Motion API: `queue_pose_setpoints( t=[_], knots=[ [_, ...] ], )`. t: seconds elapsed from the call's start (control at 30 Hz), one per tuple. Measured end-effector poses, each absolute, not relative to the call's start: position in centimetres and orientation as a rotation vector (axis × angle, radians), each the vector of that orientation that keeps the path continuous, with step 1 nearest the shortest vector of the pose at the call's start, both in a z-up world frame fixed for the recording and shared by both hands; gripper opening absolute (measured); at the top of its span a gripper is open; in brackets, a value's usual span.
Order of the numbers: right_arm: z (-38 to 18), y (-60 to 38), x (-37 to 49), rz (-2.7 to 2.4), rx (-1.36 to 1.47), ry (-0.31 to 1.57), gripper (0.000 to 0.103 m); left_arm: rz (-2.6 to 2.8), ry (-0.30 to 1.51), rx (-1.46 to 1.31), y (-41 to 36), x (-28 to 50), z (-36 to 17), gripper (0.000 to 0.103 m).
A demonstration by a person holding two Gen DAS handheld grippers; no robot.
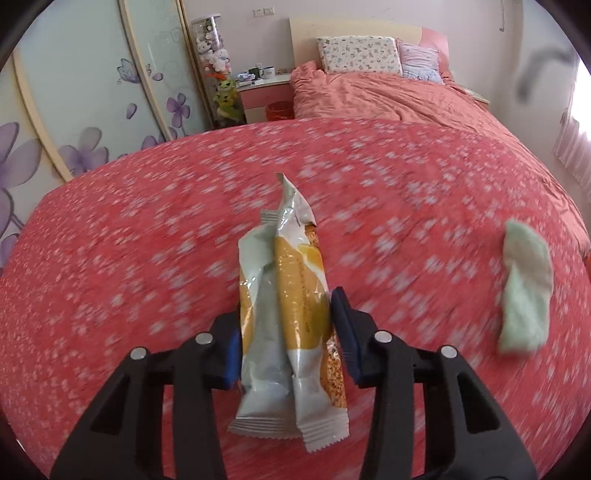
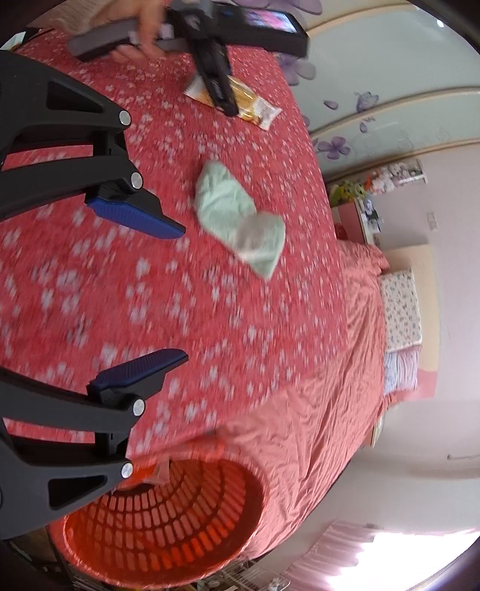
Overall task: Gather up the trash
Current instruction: 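Return both tools to the snack wrapper and mint-green cloth on the bed, then grasp the snack wrapper with the left tool while the right tool grasps the mint-green cloth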
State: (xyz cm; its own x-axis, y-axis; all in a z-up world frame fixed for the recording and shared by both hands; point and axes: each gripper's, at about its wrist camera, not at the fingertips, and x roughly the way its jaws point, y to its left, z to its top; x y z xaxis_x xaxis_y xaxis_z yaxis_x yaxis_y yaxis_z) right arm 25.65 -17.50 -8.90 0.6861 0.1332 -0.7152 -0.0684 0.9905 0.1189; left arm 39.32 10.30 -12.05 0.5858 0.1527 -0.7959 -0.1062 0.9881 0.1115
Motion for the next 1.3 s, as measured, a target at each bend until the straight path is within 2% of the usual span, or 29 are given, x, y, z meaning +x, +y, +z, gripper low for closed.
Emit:
queue_pose_setpoints(
  t=[0.27,0.47,0.57,0.63,0.67,0.77,1.0,1.07,1.1,1.13,1.2,1.3],
  knots=[
    [-9.7,-12.8,30.1,0.15,0.123,0.849,0.062,0.145,0.906,0.04,12.7,37.1,-12.1,0.046],
    [-11.0,-11.1,32.4,0.107,0.108,0.901,0.054,0.126,0.911,-0.006,13.7,36.8,-12.3,0.048],
    [-10.9,-10.7,32.1,0.073,0.068,0.888,0.036,0.122,0.911,-0.028,14.4,36.6,-12.4,0.049],
    [-10.9,-10.8,31.9,0.08,0.078,0.889,0.013,0.129,0.912,-0.015,14.3,36.5,-12.4,0.049],
    [-11.0,-11.0,31.7,0.079,0.079,0.89,0.01,0.128,0.912,-0.018,14.4,36.5,-12.4,0.049],
    [-10.9,-11.6,30.4,0.09,0.073,0.884,0.006,0.124,0.912,-0.029,14.3,36.4,-12.3,0.049],
    [-10.1,-13.8,26.3,0.111,0.049,0.862,0.006,0.123,0.912,-0.031,14.3,36.3,-12.3,0.05],
    [-9.9,-14.3,25.9,0.115,0.053,0.86,0.007,0.124,0.912,-0.031,14.2,36.3,-12.3,0.05],
    [-9.9,-14.3,25.8,0.116,0.057,0.859,0.015,0.124,0.912,-0.031,14.2,36.3,-12.3,0.05],
    [-9.9,-14.3,26.0,0.113,0.059,0.858,0.034,0.124,0.912,-0.031,14.2,36.3,-12.3,0.05],
    [-9.9,-14.1,26.5,0.101,0.066,0.852,0.06,0.124,0.912,-0.032,14.2,36.3,-12.3,0.05],
    [-9.9,-13.0,27.5,0.101,0.071,0.854,0.064,0.125,0.912,-0.031,14.2,36.3,-12.3,0.05]
  ],
)
